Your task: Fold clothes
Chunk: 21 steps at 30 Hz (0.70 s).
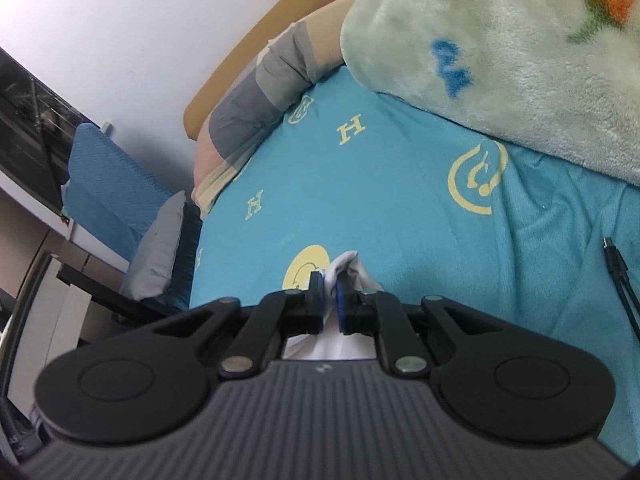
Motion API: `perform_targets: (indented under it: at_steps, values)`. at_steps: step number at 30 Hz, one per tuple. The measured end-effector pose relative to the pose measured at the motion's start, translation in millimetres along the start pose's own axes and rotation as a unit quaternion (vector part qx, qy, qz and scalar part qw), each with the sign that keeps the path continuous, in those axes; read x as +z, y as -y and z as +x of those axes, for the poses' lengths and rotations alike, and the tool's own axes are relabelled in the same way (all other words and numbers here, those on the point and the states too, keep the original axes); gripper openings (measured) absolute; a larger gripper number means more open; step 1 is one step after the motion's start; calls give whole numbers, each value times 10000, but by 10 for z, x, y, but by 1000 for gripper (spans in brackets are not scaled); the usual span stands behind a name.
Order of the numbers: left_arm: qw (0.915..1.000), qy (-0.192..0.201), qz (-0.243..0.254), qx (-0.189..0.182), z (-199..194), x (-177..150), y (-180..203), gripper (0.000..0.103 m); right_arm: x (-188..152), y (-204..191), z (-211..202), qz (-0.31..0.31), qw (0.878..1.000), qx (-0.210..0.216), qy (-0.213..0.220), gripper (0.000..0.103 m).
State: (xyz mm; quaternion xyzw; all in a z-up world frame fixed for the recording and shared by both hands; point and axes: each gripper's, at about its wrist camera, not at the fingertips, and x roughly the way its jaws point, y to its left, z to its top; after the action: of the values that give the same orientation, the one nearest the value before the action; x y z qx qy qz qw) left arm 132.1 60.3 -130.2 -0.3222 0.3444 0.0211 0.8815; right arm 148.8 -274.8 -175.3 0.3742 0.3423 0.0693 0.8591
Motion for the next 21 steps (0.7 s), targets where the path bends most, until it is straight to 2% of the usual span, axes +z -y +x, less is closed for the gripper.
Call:
perform_targets:
  at_steps: [1,2,4,5,6,9,11,13,14,15,16,21]
  values:
    - [10000,-23,59,-25,-20,1,13,30,14,-20,-20,-28,10000,57,-43,19]
    - [9999,-68,113,-94,-51,4,29,39,22,-51,-55,-77,9998,157,-72,28]
    - [9994,-172,198,-239,-135,4,57,78,6,-133,-179,-214,9990,382,-8,72]
    - [9991,-167,288,-249,-202,-8,73,82,-8,-177,-248,-298,9984,484,32,80]
    - [9988,-142,401,-245,-273,-23,92,83,-24,-223,-317,-418,9975,565,32,81]
    - [9947,-80,1015,-137,-395,-100,199,89,-121,-343,-466,-921,9938,623,-3,81]
    - [9908,-147,1341,-89,-394,-161,265,89,-193,-414,-537,-1259,9901,618,-29,77]
    - [9877,-202,1549,11,-306,-213,319,89,-250,-448,-463,-1501,9873,487,-160,53]
    - [9861,-228,1644,64,-255,-239,345,89,-278,-465,-425,-1622,9856,421,-225,47]
    - [9851,-266,1693,112,-187,-259,361,89,-303,-480,-375,-1747,9836,344,-279,37]
    - [9845,-302,1720,166,-108,-270,366,89,-318,-491,-285,-1886,9813,235,-300,34]
    - [9736,-407,2157,621,260,-341,371,88,-339,-438,195,-2296,9724,-234,-345,33]
